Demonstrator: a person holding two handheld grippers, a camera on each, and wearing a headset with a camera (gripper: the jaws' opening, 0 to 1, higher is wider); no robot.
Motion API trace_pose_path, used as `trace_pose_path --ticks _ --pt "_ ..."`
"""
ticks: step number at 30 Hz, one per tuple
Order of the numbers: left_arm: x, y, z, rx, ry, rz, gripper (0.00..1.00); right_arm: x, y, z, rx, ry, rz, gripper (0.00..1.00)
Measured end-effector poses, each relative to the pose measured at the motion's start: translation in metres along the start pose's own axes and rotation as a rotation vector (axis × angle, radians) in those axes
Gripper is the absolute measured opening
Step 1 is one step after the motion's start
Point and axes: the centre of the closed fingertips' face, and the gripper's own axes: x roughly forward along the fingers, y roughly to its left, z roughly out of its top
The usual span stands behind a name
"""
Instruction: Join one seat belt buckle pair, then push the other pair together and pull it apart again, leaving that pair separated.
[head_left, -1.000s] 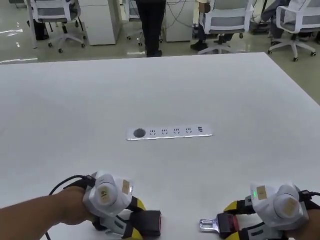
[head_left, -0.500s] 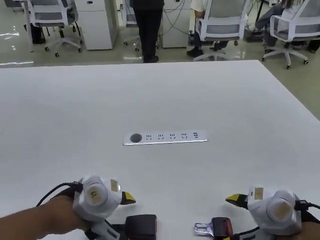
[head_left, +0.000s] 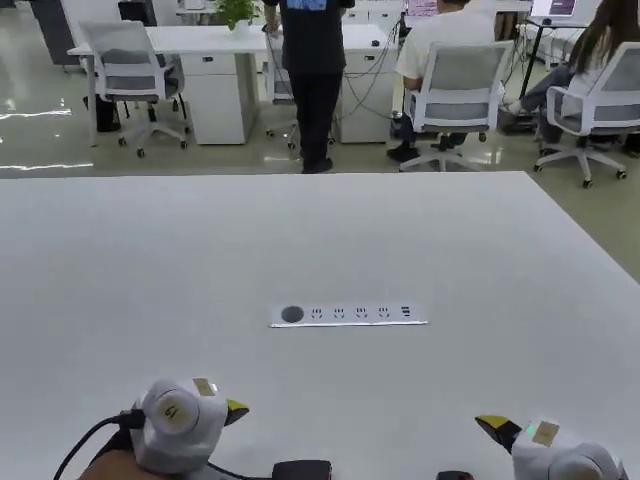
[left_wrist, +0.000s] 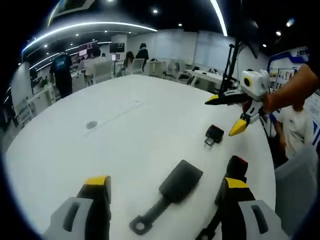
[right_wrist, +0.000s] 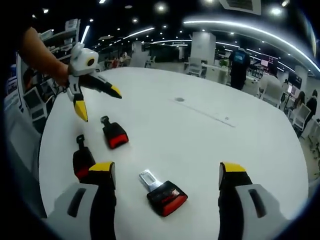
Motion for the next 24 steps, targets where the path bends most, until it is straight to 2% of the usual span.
trace_pose_path --ticks 3,5,6,10,13,15,18,20,24 --pt "-0.011 -0.004 -0.003 -0.011 -0.007 0.026 0.99 -0.009 0.009 -0.002 0.004 0.011 -0.024 0.90" --pt "-0.017 -0.002 -0.005 -0.035 -0.029 0.050 1.00 -0.013 0.012 -0.002 0.017 -0.004 -0.042 0.89" --pt "-0.022 -0.008 -0.003 -0.053 -0.049 0.054 1.00 -0.015 0.013 -0.002 0.019 -0.006 -0.054 0.90" --pt "-0.032 -0.009 -0.012 -0.084 -0.054 0.080 1.00 -0.025 0.016 -0.004 0.016 -0.020 -0.095 0.92" --pt "-0.044 -0.017 -0.012 -0.111 -0.082 0.098 1.00 -0.033 0.019 -0.005 0.018 -0.020 -0.099 0.92" --pt "-0.051 -0.013 -0.016 -0.121 -0.092 0.111 1.00 -0.038 0.021 -0.004 0.026 -0.029 -0.108 0.92" --pt "-0.059 -0.019 -0.021 -0.123 -0.089 0.136 1.00 -0.046 0.027 0.000 0.029 -0.040 -0.118 0.93" --pt "-0.067 -0.021 -0.019 -0.135 -0.129 0.142 1.00 -0.049 0.029 0.000 0.044 -0.048 -0.127 0.93" --pt "-0.077 -0.030 -0.026 -0.155 -0.125 0.142 1.00 -0.057 0.033 -0.001 0.056 -0.061 -0.145 0.93"
